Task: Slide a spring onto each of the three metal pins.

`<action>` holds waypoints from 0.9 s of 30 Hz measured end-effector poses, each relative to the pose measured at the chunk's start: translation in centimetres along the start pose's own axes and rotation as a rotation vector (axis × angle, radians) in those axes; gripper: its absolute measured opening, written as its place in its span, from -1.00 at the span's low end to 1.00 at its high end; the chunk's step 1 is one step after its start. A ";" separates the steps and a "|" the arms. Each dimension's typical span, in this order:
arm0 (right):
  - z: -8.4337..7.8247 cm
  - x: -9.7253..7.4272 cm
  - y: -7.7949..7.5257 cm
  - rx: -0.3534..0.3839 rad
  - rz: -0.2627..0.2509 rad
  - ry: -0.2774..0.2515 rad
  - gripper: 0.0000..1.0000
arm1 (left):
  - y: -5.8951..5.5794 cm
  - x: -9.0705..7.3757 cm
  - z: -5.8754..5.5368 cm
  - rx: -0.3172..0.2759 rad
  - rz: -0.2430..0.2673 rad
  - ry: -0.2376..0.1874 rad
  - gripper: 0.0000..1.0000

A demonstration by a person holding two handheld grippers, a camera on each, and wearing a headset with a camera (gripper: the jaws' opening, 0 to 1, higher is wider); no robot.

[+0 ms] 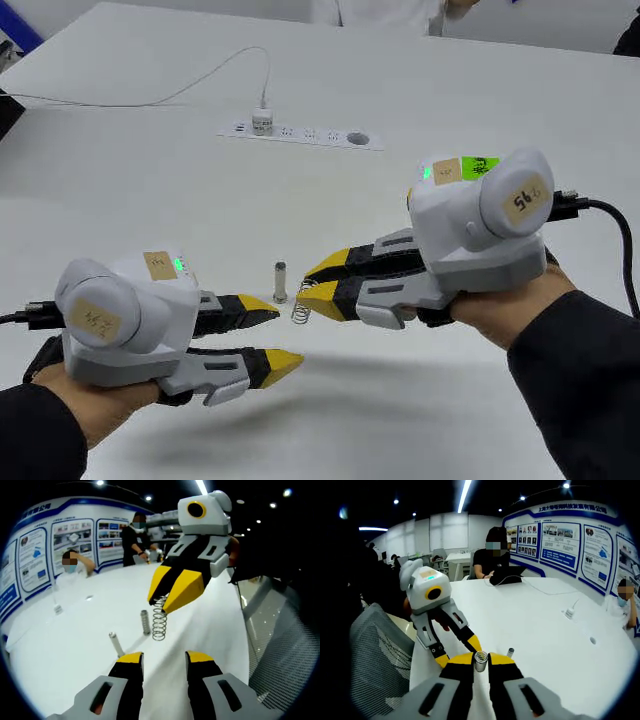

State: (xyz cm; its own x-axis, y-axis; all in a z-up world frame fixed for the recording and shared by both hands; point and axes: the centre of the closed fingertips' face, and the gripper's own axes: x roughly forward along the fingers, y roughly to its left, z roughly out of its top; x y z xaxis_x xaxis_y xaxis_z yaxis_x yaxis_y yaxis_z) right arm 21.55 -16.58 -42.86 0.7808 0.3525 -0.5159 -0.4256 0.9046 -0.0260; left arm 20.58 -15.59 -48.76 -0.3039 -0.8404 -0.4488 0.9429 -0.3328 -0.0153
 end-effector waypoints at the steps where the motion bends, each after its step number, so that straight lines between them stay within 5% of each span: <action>1: 0.2 0.0 -0.1 -0.001 -0.003 -0.003 -0.77 | 0.1 0.0 0.0 -0.005 0.003 -0.002 -0.29; 13: 1.6 0.6 -2.8 0.010 -0.088 -0.007 -0.77 | 0.7 -0.5 -0.4 -0.048 0.037 -0.010 -0.10; 27: 2.1 2.4 -4.8 0.026 -0.119 0.003 -0.76 | 1.3 -0.7 -0.8 -0.068 0.069 0.002 0.10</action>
State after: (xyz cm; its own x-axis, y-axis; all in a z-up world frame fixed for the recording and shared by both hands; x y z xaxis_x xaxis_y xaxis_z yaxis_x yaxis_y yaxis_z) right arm 26.41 -19.55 -42.15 0.8233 0.2419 -0.5134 -0.3185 0.9457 -0.0651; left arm 22.13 -15.08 -49.17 -0.2375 -0.8594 -0.4527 0.9687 -0.2441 -0.0448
